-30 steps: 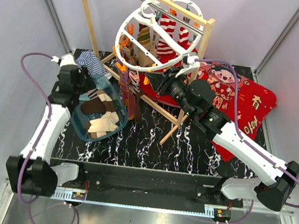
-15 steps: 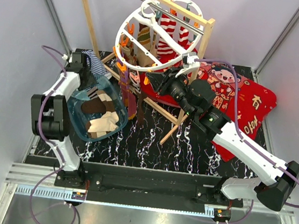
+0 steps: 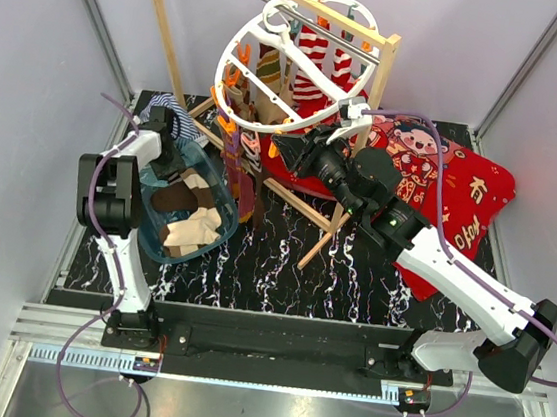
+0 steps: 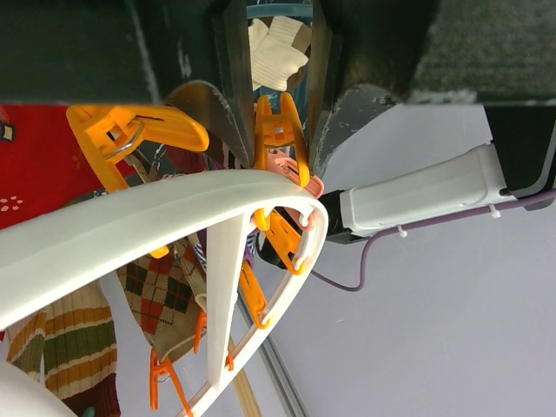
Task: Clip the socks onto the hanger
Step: Pick up the sock from the bin.
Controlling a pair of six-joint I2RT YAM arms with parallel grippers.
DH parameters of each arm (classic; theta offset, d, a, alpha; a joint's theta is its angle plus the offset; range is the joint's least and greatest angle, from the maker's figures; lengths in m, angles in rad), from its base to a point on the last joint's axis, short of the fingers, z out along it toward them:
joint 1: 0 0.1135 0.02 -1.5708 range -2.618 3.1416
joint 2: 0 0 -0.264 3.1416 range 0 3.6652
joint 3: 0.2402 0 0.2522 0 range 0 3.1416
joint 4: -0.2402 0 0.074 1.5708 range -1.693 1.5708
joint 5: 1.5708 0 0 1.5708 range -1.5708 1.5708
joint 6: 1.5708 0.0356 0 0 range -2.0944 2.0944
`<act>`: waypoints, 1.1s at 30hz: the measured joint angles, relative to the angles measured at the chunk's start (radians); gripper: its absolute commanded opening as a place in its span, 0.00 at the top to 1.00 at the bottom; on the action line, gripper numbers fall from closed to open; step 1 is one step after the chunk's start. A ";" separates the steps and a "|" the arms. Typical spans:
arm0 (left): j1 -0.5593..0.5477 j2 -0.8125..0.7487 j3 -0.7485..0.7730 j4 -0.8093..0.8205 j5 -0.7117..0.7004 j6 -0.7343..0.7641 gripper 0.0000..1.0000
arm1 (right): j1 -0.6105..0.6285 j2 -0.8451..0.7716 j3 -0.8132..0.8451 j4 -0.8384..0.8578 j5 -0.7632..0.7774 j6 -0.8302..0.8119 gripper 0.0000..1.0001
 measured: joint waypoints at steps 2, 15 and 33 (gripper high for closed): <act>-0.008 0.020 0.017 -0.009 -0.001 0.002 0.59 | 0.000 0.000 0.000 0.000 0.000 -0.001 1.00; -0.031 0.080 0.101 -0.058 -0.018 0.052 1.00 | 0.000 -0.014 -0.012 0.005 0.001 -0.010 1.00; -0.054 -0.374 0.093 -0.126 -0.202 0.193 1.00 | -0.001 -0.023 -0.023 0.014 0.003 -0.019 1.00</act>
